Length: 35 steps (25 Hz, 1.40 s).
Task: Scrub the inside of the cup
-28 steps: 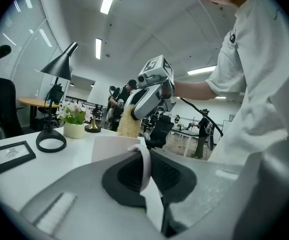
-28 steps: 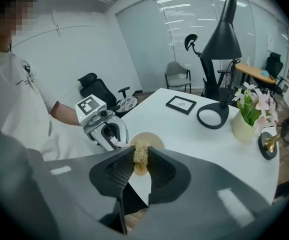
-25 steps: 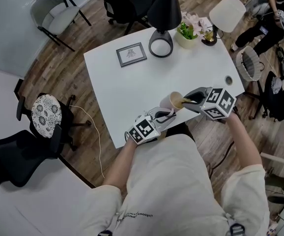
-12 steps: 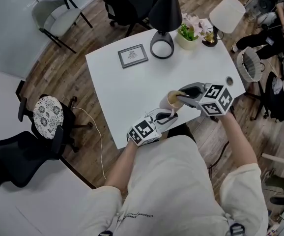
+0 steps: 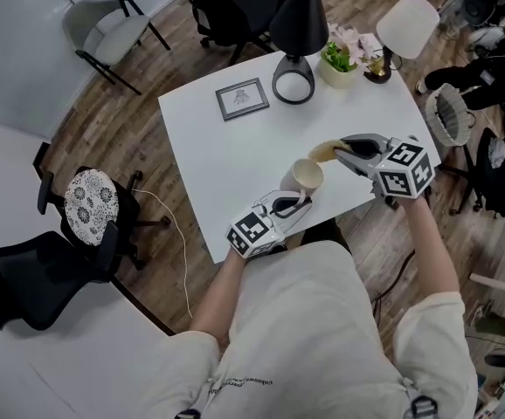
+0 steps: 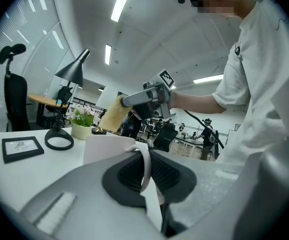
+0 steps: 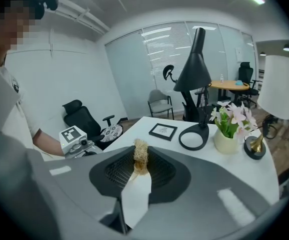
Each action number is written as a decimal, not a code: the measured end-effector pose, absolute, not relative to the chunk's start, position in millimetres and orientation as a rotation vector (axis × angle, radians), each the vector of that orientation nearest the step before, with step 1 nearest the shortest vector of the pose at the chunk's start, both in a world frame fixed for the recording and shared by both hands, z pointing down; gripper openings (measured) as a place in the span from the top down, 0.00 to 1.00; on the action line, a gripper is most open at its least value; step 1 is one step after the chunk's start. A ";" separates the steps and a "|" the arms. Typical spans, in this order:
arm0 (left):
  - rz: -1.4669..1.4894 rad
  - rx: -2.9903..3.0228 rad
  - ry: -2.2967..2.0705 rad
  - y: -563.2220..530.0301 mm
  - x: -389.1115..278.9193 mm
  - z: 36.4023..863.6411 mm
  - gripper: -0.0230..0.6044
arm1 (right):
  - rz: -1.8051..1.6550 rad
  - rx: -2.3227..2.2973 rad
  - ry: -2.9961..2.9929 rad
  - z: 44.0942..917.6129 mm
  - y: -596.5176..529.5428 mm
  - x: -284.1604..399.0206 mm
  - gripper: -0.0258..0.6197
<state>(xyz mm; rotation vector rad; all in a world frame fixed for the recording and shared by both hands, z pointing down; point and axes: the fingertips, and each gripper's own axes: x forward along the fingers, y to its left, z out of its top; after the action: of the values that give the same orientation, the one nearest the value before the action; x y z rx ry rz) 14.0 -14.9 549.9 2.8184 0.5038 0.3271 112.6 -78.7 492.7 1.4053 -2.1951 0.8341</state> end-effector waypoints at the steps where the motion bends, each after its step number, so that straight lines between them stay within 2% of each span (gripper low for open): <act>1: 0.325 2.821 0.494 -17.2 13.6 549.0 0.94 | 0.833 1.431 -2.180 494.1 -76.4 117.4 0.81; 8: 0.234 2.816 0.453 -32.7 10.1 524.6 0.94 | 0.984 1.727 -2.160 526.3 -64.9 124.6 0.81; 11: 0.223 2.823 0.431 -37.8 10.9 517.3 0.94 | 0.920 1.781 -2.145 527.3 -65.4 111.6 0.81; 16: 0.220 2.827 0.387 -47.9 16.5 512.3 0.94 | 0.800 1.674 -2.091 532.8 -62.6 89.6 0.81; 35: 0.271 2.818 0.456 -41.3 24.5 517.8 0.94 | 0.746 1.285 -2.141 529.6 -38.0 45.5 0.81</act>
<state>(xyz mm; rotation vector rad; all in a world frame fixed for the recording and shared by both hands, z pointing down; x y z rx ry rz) 24.5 -41.3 517.8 2.8184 0.4562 0.2708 45.5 -38.0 529.6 1.2847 -2.1410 0.7462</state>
